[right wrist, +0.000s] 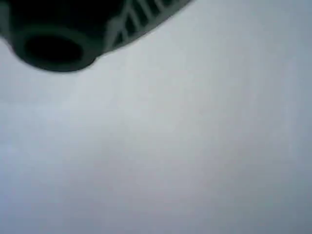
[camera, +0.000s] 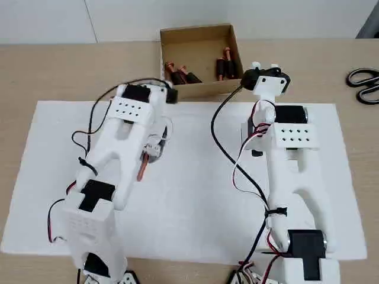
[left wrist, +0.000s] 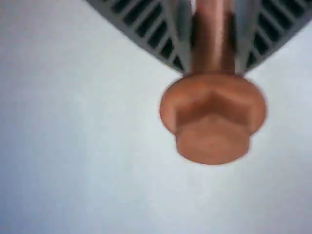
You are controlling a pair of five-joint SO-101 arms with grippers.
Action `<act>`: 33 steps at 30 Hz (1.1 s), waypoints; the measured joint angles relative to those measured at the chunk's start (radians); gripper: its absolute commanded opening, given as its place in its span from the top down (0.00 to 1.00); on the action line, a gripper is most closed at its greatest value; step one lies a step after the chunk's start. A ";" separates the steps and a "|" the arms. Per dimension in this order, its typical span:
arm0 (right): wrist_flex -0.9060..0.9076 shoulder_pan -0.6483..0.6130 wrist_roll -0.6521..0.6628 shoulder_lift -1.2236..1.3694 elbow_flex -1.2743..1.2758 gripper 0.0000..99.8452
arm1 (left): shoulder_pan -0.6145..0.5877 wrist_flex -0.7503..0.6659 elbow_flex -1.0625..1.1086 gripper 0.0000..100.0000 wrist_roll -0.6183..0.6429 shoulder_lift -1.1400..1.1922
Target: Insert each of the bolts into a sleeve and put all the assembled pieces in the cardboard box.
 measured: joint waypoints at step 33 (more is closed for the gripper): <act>0.009 0.000 0.000 0.000 0.003 1.00 | -0.060 -0.078 0.052 0.93 -0.181 0.092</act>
